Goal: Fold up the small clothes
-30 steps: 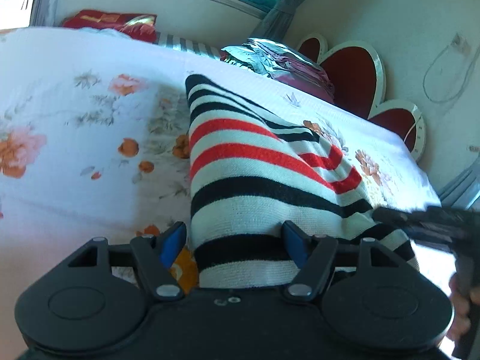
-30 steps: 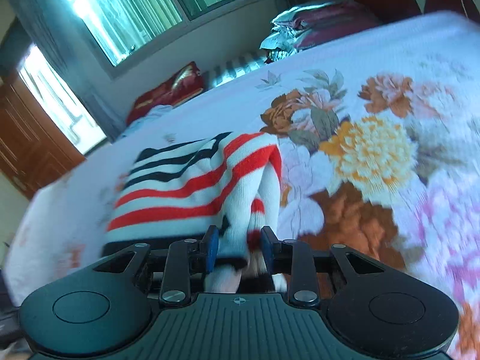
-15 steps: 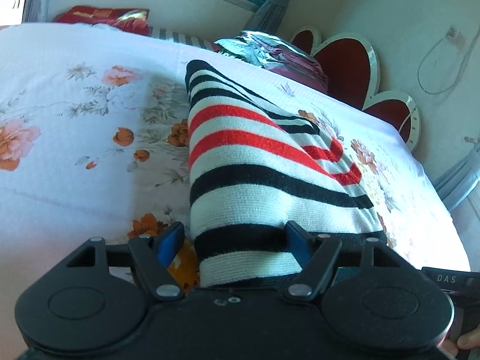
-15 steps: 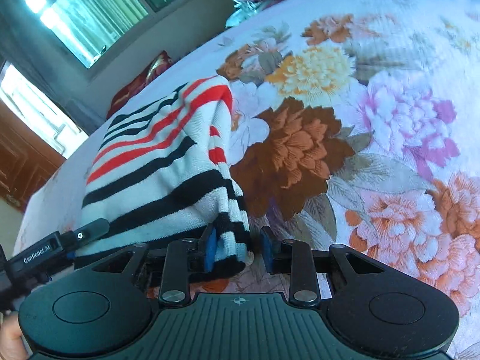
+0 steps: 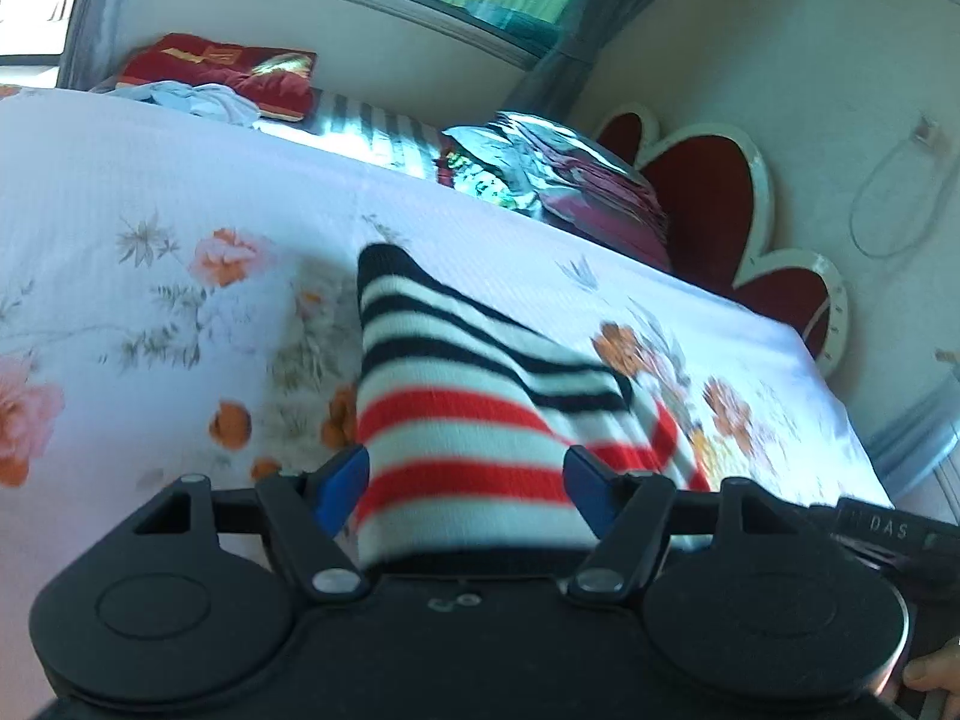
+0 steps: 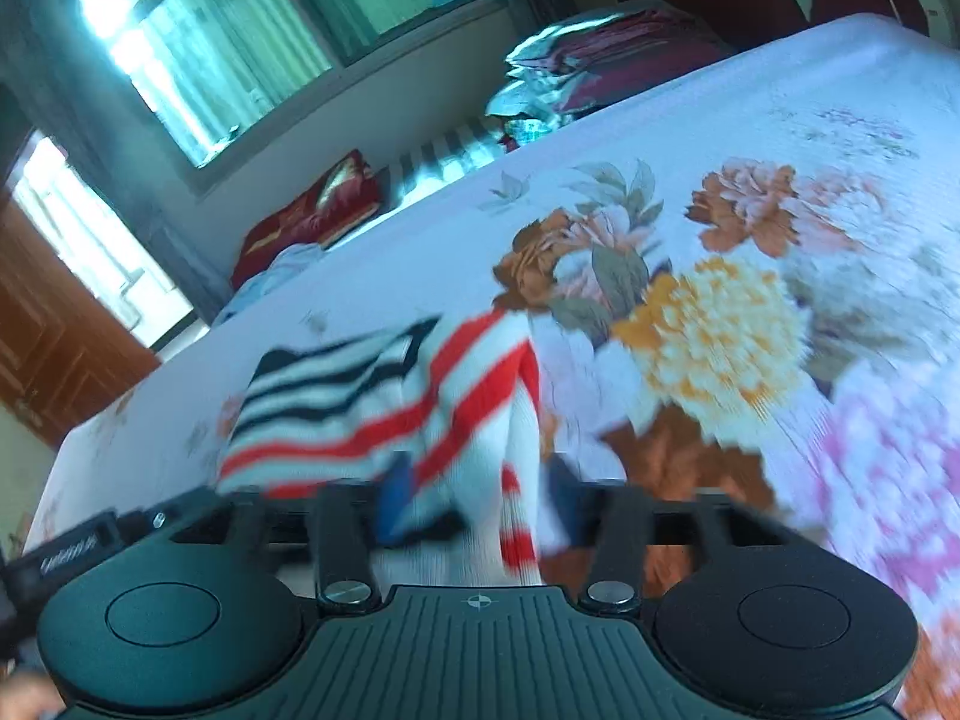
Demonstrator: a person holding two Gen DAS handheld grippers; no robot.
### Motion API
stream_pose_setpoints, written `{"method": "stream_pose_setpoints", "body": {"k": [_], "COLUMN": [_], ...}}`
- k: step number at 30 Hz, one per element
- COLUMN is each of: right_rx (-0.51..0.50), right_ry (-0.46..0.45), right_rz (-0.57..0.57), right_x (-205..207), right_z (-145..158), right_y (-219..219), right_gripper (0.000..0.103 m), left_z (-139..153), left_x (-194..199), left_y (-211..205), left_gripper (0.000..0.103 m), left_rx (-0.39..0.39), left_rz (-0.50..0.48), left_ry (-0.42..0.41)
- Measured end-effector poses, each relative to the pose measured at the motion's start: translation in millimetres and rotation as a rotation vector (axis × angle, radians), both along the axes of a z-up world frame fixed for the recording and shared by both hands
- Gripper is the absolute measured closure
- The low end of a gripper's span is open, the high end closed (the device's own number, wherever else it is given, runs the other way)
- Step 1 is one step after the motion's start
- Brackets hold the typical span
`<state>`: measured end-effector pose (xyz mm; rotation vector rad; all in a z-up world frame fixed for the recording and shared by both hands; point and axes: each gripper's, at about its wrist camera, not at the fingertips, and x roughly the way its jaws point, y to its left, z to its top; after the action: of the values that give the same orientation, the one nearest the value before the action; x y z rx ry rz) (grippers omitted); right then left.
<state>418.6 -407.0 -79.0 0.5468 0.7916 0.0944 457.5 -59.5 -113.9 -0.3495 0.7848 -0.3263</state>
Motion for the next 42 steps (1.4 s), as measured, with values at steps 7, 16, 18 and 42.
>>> {"method": "stream_pose_setpoints", "body": {"k": [7,16,18,42], "right_rx": [0.023,-0.189,-0.143,-0.242], "right_ry": [0.077,0.033,0.033,-0.009], "right_rz": [-0.054,0.002,-0.015,0.015], "right_x": [59.2,75.3,73.0,85.4], "right_z": [-25.1,-47.6,-46.5,-24.8], "right_y": [0.2,15.0,6.9,18.4], "right_gripper": [0.065,0.087,0.084,0.082], "left_z": [-20.3,-45.1,-41.8,-26.3], "left_x": [37.0,44.9,45.1,61.2], "left_y": [5.3,3.1,1.6,-7.7], "left_gripper": [0.047,0.046,0.046,0.042], "left_rx": [-0.055,-0.026,-0.004,0.091], "left_rz": [0.075,0.097,0.090,0.108], "left_ry": [0.062,0.074,0.065,0.040]}}
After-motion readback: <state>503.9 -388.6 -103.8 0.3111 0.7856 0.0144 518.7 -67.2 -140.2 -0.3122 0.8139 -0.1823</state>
